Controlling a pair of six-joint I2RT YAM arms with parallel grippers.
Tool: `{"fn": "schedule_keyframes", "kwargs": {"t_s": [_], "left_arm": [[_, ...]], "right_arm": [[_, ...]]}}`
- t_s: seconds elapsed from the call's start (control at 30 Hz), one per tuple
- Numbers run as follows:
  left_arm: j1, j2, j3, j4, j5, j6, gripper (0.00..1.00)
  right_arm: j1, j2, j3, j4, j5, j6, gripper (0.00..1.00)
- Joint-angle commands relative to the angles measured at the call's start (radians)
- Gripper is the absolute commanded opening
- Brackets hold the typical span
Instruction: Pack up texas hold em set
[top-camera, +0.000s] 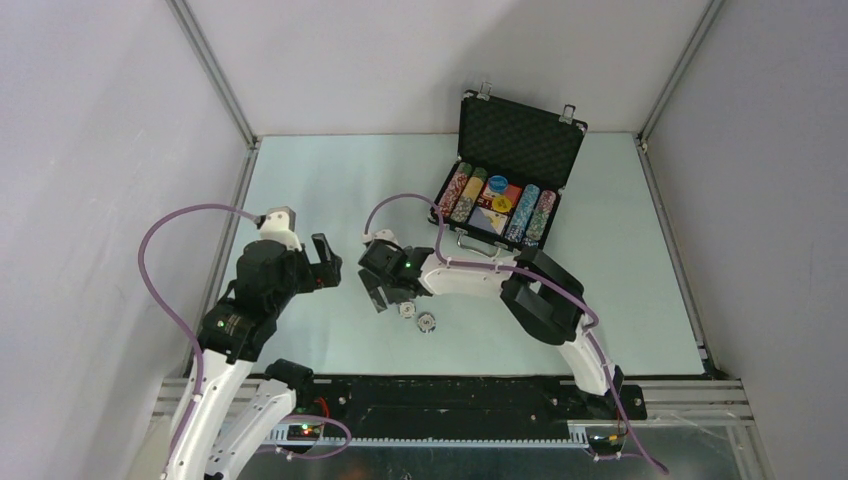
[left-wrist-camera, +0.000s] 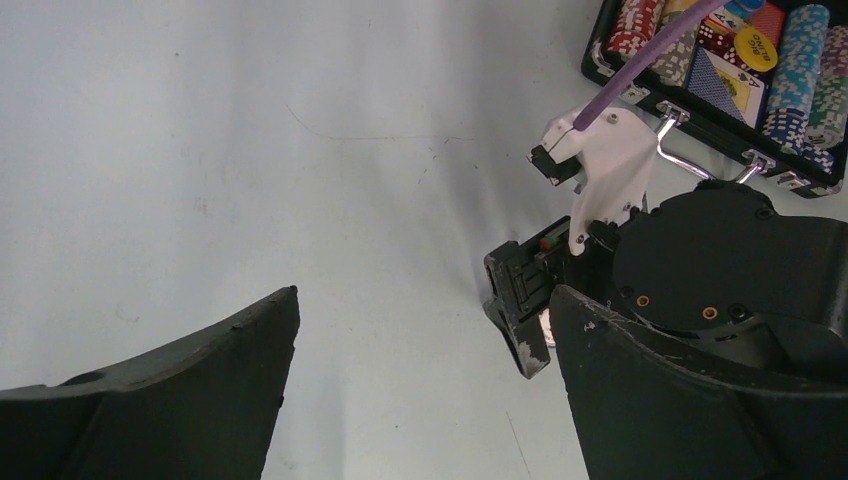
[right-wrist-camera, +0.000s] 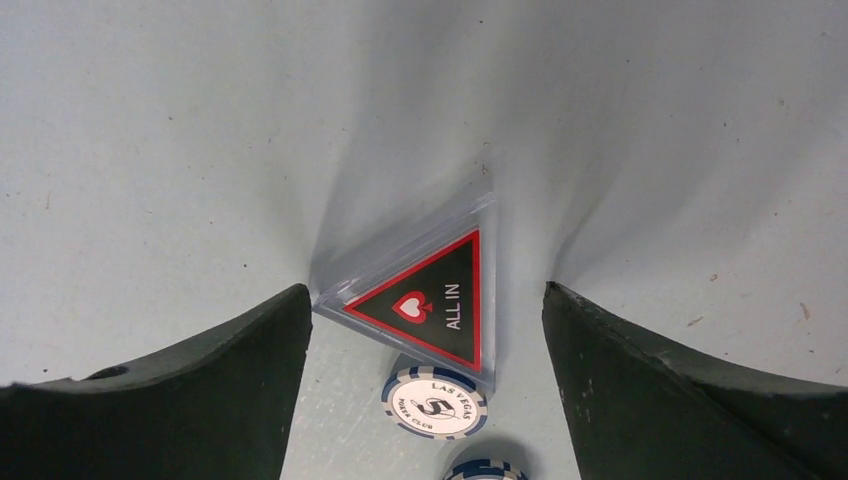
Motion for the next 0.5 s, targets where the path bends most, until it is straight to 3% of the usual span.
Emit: {"fn": "schedule_keyframes", "kwargs": {"t_s": [0.0,0.13,0.37,0.47], "left_arm": [[0.008,0.004,-0.003,0.031,0.018,0.024,1.0],[0.01,0.004,-0.004,0.031,0.019,0.025,1.0],[0.012,0.006,-0.004,0.03,0.023,0.026,1.0],[0.014,0.008,-0.005,0.03,0.025,0.026,1.0]], "right_arm": [[-0.006,0.033,0.039,-0.033,-0.011,0.0,0.86],[-0.005,0.045,0.057,-0.045,-0.006,-0.003,0.79],[-0.005,0.045,0.063,-0.043,-0.006,-0.007,0.59],[-0.005,0.041,0.063,-0.042,0.002,-0.01,0.56]]}}
